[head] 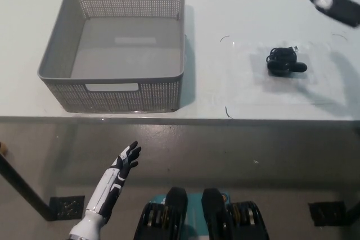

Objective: Use the right hand to pick up a webcam and put it into a container on the left side

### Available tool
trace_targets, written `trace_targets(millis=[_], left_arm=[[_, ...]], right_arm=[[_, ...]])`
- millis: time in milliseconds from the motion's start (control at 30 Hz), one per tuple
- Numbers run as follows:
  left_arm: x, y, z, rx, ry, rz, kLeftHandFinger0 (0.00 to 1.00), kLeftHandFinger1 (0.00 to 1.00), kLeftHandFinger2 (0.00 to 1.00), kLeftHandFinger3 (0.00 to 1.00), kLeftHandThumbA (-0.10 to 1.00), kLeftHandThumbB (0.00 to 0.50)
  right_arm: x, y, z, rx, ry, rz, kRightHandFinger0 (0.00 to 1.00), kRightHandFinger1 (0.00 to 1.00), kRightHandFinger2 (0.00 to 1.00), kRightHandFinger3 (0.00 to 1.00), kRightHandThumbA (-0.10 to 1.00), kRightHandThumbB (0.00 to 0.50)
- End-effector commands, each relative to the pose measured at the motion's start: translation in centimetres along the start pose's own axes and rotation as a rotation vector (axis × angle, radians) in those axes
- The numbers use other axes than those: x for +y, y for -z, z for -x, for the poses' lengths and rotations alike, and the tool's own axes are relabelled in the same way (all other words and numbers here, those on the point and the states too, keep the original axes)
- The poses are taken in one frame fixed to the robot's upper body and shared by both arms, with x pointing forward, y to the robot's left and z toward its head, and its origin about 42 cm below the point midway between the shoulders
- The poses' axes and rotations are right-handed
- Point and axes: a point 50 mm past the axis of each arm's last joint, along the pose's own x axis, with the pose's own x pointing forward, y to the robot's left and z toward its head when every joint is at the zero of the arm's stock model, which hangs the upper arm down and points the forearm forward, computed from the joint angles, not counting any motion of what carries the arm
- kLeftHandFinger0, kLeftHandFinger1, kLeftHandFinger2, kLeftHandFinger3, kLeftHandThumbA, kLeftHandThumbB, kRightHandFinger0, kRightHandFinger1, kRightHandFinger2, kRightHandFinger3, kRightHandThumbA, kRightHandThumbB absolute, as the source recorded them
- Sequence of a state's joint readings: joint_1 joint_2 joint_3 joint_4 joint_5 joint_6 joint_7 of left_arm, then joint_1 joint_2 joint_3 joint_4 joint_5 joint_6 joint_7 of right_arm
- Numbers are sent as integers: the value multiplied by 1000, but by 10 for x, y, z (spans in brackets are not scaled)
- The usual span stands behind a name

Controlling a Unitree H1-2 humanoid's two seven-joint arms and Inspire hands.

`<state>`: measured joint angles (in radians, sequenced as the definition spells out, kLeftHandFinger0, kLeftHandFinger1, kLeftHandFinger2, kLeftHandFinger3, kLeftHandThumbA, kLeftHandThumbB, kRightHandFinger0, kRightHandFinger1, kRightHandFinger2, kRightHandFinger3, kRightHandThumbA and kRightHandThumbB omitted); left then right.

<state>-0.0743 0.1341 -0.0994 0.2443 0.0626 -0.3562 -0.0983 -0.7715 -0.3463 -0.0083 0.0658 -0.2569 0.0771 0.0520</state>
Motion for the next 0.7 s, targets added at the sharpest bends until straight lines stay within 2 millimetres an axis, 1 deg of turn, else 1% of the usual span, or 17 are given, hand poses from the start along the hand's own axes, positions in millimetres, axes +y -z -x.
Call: trace_targets(millis=[0, 33, 67, 100, 167, 267, 300, 400, 433, 467, 500, 600, 633, 667], left_arm=[[-1, -11, -2, -63, 8, 9, 1000, 1000, 1000, 1000, 1000, 151], [-1, -10, -2, -57, 10, 12, 1000, 1000, 1000, 1000, 1000, 158], [-1, -10, -2, -61, 12, 8, 1000, 1000, 1000, 1000, 1000, 158], [-1, -10, -2, -64, 13, 3, 1000, 1000, 1000, 1000, 1000, 159], [-1, -10, -2, -59, 14, 7, 1000, 1000, 1000, 1000, 1000, 168], [0, -11, -2, -63, 16, 0, 1000, 1000, 1000, 1000, 1000, 161], [-1, -11, -3, -60, 14, 2, 1000, 1000, 1000, 1000, 1000, 161], [-1, -11, -2, -66, 16, 0, 1000, 1000, 1000, 1000, 1000, 163], [-2, -11, -2, -66, 16, 1, 1000, 1000, 1000, 1000, 1000, 164], [-3, -10, 0, -65, 15, 1, 1000, 1000, 1000, 1000, 1000, 164], [-3, -9, 3, -64, 15, 3, 1000, 1000, 1000, 1000, 1000, 168], [-5, -9, 8, -56, 20, -6, 1000, 1000, 1000, 1000, 1000, 166], [-5, -10, 8, -57, 22, -9, 1000, 1000, 1000, 1000, 1000, 166], [-8, -7, 15, -47, 23, -7, 1000, 1000, 1000, 1000, 1000, 177]], right_arm=[[-11, -29, -71, 56, -136, 187, 1000, 1000, 1000, 1000, 840, 350], [-5, -30, -89, 81, -182, 265, 1000, 1000, 1000, 1000, 859, 381], [-3, -31, -97, 93, -200, 283, 1000, 1000, 1000, 1000, 854, 400], [0, -31, -105, 109, -220, 303, 1000, 1000, 1000, 1000, 823, 420], [8, -32, -123, 157, -275, 343, 1000, 1000, 1000, 1000, 757, 413], [17, -27, -138, 220, -342, 401, 1000, 1000, 1000, 1000, 756, 423], [22, -25, -144, 238, -368, 444, 1000, 1000, 1000, 1000, 775, 430], [32, -17, -151, 273, -413, 486, 1000, 1000, 1000, 1000, 793, 464], [35, -15, -153, 290, -431, 502, 1000, 1000, 1000, 1000, 797, 465], [40, -10, -153, 306, -450, 518, 1000, 1000, 1000, 1000, 806, 464], [47, -2, -152, 329, -475, 536, 1000, 1000, 1000, 1000, 811, 475], [56, 18, -145, 379, -495, 540, 1000, 1000, 1000, 1000, 794, 492], [57, 21, -144, 388, -498, 545, 1000, 1000, 1000, 1000, 797, 494], [62, 36, -133, 427, -522, 554, 1000, 1000, 1000, 1000, 807, 494]])
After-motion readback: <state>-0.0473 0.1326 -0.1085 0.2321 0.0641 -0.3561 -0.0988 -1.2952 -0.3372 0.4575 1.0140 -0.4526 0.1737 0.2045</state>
